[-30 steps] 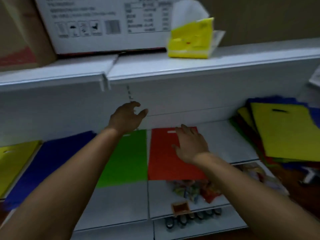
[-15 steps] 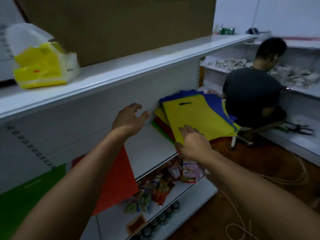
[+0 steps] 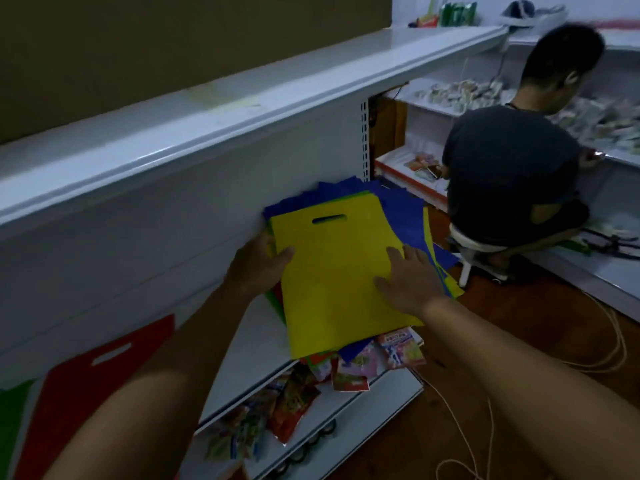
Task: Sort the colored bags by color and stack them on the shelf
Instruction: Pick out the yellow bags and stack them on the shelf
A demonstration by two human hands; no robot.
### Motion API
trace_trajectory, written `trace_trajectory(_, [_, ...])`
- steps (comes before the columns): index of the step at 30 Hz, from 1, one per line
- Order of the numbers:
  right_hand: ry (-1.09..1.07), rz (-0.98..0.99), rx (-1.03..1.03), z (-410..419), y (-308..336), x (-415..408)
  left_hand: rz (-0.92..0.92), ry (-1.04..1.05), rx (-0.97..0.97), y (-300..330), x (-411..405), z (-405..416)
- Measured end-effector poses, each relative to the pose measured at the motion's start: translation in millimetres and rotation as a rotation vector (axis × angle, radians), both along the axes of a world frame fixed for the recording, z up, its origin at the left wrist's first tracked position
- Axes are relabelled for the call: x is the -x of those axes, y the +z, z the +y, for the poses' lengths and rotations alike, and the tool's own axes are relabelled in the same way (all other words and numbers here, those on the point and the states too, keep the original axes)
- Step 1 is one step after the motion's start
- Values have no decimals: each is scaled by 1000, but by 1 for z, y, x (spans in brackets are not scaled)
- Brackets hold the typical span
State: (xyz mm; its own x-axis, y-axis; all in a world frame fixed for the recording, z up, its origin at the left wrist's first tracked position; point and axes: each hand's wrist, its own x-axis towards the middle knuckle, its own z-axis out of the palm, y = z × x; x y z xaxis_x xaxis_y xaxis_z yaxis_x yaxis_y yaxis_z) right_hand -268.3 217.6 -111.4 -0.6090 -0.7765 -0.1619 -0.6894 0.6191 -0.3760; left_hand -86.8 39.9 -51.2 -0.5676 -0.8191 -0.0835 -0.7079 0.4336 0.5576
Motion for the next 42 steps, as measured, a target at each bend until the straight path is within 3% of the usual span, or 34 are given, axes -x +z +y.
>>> trace_trajectory(8, [109, -18, -33, -25, -24, 41, 45, 242, -258, -53, 44, -19])
trace_trajectory(15, [239, 15, 42, -32, -23, 31, 59, 343, -35, -51, 41, -32])
trace_trajectory(19, [178, 14, 75, -29, -19, 38, 160, 384, -2, -48, 40, -35])
trace_trajectory(35, [139, 11, 145, -23, -13, 38, 157, 348, 153, -59, 25, -19])
trace_trajectory(38, [123, -23, 189, -24, -13, 37, 194, 375, 90, -52, 29, -16])
trace_trajectory(42, [111, -83, 237, -22, -16, 37, 388, 468, -183, -50, 31, -17])
